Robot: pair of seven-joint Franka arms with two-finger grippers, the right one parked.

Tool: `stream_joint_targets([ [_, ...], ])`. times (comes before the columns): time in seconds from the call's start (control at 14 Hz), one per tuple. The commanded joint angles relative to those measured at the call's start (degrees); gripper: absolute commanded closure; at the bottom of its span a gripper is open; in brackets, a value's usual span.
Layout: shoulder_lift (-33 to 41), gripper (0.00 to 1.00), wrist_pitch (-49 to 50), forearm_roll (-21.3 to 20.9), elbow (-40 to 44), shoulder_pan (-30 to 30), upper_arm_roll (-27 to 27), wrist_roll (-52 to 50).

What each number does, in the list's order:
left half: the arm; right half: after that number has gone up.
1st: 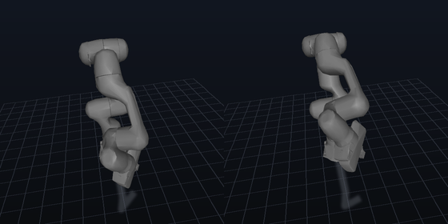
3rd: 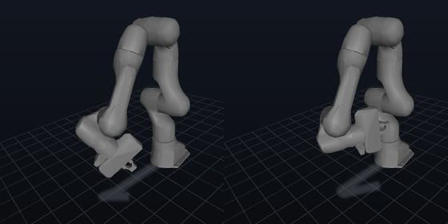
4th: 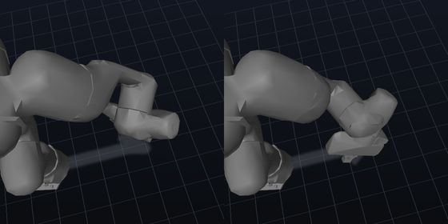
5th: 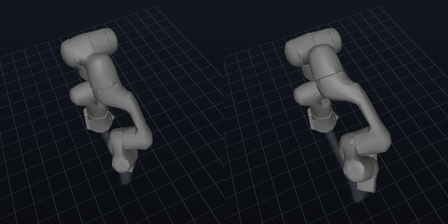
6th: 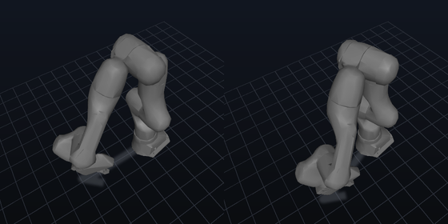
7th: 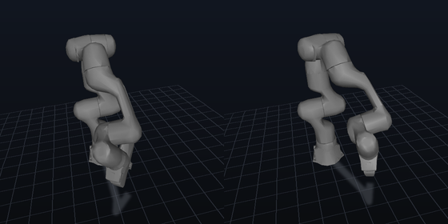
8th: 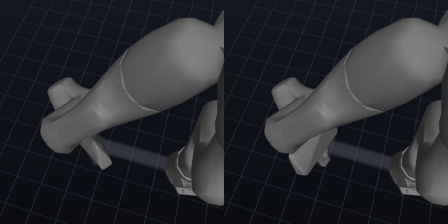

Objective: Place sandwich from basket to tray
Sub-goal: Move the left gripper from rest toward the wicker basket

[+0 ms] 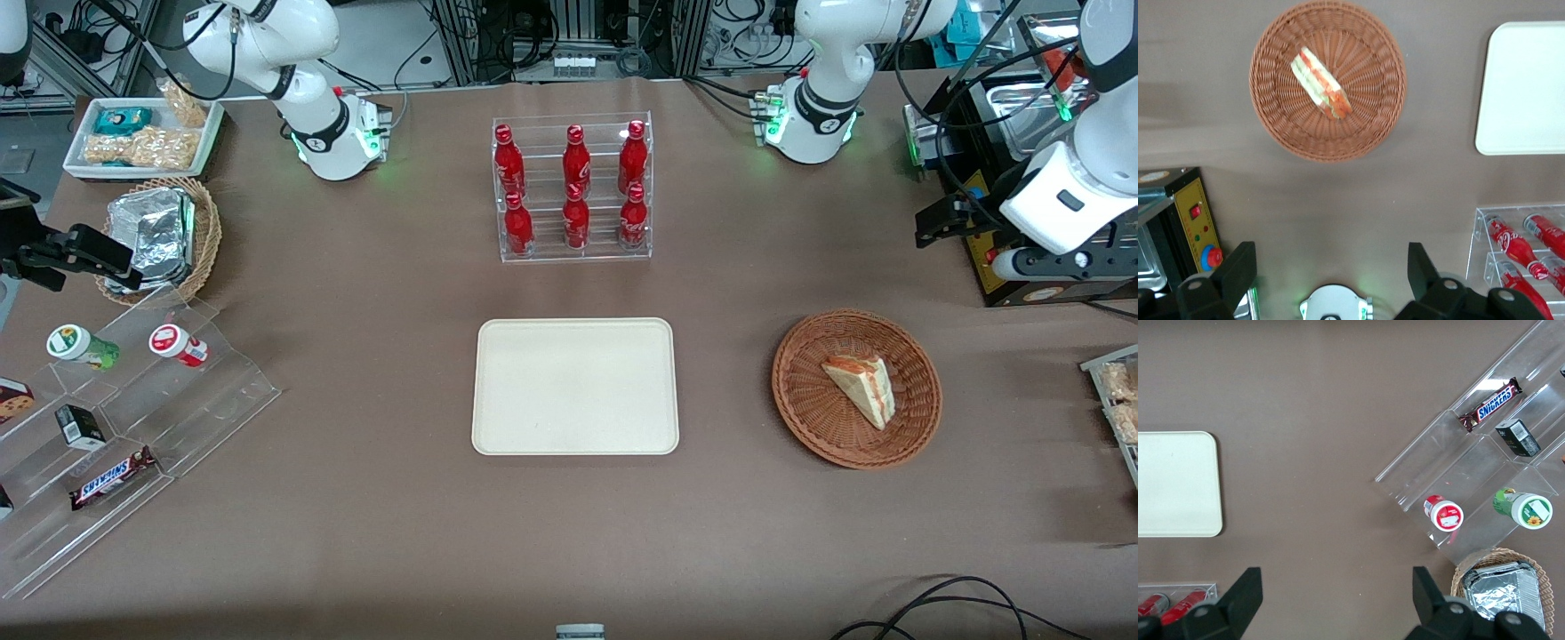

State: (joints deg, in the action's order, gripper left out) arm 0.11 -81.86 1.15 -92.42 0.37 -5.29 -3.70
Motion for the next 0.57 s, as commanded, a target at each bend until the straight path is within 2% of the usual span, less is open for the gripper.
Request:
stream_joint_targets([
  [0.0,-2.12,0.0,0.31,-0.36,-1.87,-0.11,0.63,0.01],
  [0.21,-2.83,0.0,-11.08,-2.02,-10.2,-0.02,0.72,0.01],
  [0.5,-3.97,0.0,-35.31,-2.04,-24.52,2.61,0.9,-0.86],
])
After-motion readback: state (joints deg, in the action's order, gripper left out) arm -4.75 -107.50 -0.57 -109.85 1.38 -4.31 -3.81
